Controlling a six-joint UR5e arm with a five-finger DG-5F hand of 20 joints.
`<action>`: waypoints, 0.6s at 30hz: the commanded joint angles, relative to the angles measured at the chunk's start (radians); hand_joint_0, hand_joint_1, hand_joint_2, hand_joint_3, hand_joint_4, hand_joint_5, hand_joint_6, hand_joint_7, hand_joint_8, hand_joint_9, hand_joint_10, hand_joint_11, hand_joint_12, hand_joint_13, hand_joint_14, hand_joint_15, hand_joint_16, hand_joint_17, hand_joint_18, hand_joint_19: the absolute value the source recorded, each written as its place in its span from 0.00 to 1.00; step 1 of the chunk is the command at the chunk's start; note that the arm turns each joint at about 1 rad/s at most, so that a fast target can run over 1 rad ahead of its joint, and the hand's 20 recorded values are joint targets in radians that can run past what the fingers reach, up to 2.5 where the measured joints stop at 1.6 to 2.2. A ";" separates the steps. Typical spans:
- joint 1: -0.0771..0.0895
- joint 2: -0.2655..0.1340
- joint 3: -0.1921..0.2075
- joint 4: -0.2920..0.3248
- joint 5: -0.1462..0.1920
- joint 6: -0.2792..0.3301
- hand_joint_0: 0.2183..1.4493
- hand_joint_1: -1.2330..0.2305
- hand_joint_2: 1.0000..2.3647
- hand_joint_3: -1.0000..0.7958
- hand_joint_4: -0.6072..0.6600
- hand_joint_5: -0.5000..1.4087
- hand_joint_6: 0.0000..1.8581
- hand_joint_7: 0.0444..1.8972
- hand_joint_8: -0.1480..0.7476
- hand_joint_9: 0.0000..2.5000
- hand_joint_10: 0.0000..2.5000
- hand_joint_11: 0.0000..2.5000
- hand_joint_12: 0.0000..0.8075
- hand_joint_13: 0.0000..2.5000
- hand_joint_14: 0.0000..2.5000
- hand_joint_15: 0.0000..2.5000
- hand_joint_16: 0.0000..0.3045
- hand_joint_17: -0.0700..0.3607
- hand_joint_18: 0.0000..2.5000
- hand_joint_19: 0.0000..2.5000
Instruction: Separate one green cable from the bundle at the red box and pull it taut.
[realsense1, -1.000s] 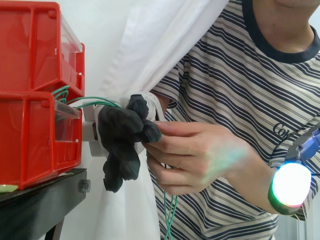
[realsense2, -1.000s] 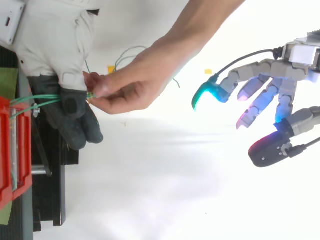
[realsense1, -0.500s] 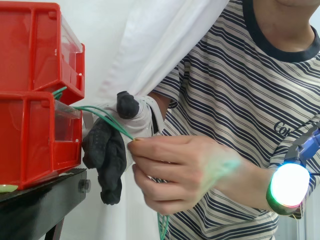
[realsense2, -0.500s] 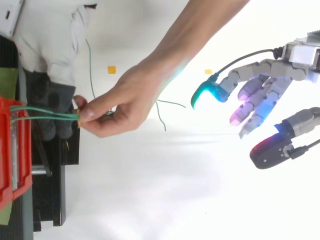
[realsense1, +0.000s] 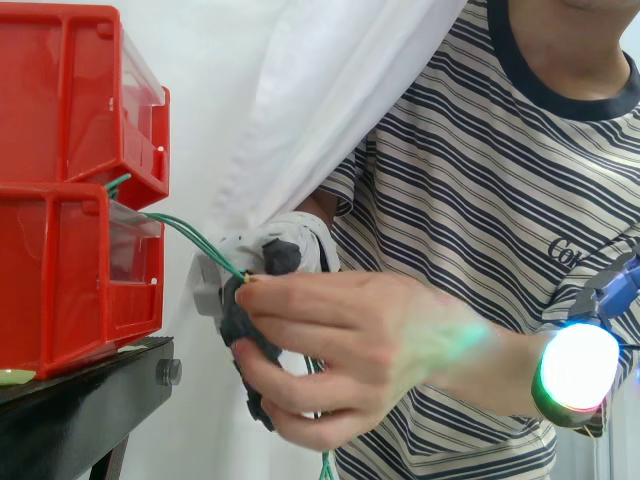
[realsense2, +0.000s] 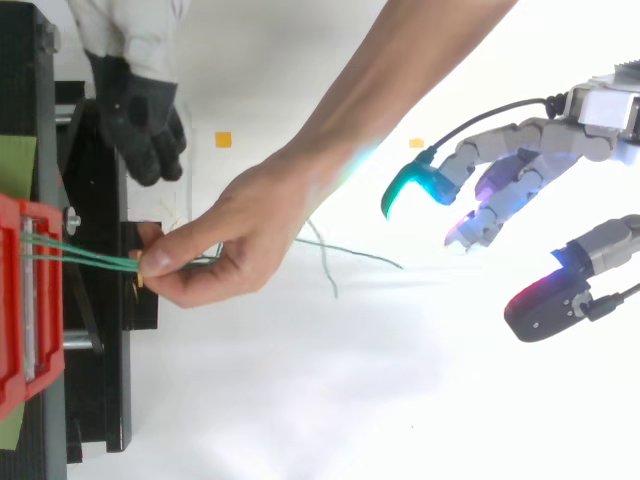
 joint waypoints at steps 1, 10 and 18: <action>0.001 0.000 -0.001 0.001 0.000 0.000 0.30 0.41 0.00 0.28 0.70 0.16 0.27 0.32 0.47 0.39 0.00 0.04 0.38 0.36 0.00 0.10 0.09 0.31 0.31 0.24; 0.000 0.000 0.000 0.001 -0.001 0.000 0.30 0.42 0.00 0.28 0.70 0.17 0.27 0.33 0.47 0.41 0.00 0.06 0.40 0.39 0.00 0.12 0.10 0.32 0.33 0.26; 0.001 0.000 0.000 -0.001 0.000 0.000 0.30 0.42 0.00 0.28 0.71 0.17 0.27 0.33 0.47 0.43 0.00 0.06 0.41 0.40 0.00 0.13 0.11 0.33 0.33 0.27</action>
